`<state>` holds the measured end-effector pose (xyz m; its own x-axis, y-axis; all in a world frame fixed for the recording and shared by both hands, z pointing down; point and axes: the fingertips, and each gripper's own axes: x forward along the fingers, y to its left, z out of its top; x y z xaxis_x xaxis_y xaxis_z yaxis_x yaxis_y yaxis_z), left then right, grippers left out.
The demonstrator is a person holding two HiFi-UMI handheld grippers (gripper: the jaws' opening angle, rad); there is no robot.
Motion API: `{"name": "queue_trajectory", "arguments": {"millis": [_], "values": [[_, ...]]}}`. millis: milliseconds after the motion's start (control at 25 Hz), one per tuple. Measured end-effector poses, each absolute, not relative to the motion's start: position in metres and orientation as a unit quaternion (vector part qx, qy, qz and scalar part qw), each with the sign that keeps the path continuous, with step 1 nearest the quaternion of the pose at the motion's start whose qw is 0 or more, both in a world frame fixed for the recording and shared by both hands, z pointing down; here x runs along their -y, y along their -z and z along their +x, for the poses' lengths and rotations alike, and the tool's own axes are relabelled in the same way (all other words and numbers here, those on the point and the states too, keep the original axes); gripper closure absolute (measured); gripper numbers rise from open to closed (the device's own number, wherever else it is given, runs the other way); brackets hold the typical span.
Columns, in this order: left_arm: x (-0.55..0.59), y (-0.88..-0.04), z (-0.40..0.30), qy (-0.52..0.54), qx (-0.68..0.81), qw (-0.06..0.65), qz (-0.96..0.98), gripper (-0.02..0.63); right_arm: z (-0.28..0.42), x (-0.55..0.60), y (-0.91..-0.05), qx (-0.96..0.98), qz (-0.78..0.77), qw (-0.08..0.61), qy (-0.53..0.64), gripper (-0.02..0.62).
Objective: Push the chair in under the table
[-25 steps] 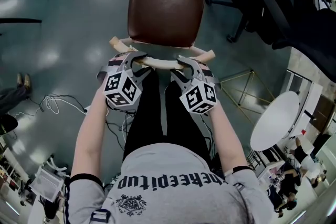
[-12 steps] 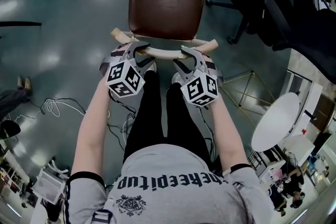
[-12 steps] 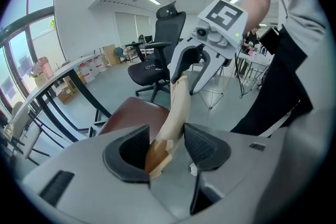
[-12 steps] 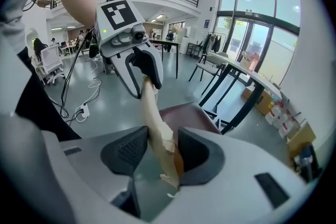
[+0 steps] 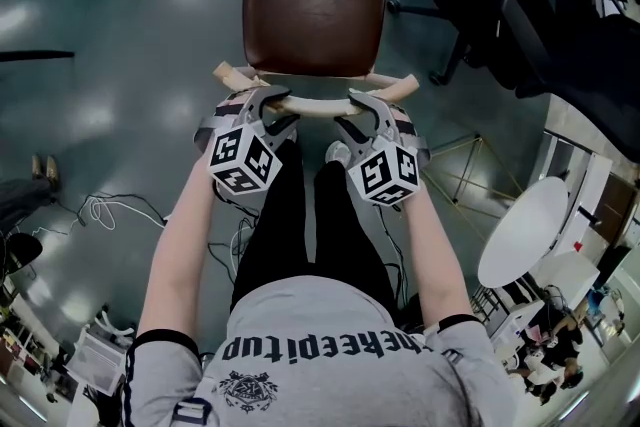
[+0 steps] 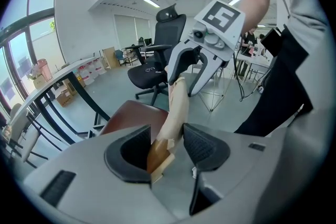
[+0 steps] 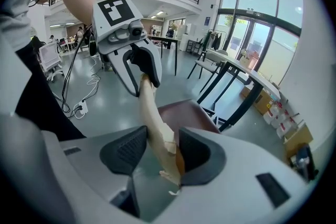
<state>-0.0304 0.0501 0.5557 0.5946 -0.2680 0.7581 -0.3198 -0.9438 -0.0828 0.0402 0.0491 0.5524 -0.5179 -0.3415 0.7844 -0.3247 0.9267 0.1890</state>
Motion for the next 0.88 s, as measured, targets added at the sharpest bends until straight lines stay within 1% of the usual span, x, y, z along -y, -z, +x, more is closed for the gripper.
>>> {"name": "queue_trajectory", "arguments": {"millis": [560, 880], "values": [[-0.0431, -0.5514, -0.0269, -0.407, 0.156, 0.013, 0.9, 0.411, 0.0436, -0.0401, -0.5512, 0.853, 0.217, 0.474, 0.009, 0.391], [-0.0493, -0.5552, -0.0284, -0.412, 0.15, 0.022, 0.898, 0.416, 0.0425, -0.0463, -0.5546, 0.849, 0.223, 0.48, 0.005, 0.39]]}}
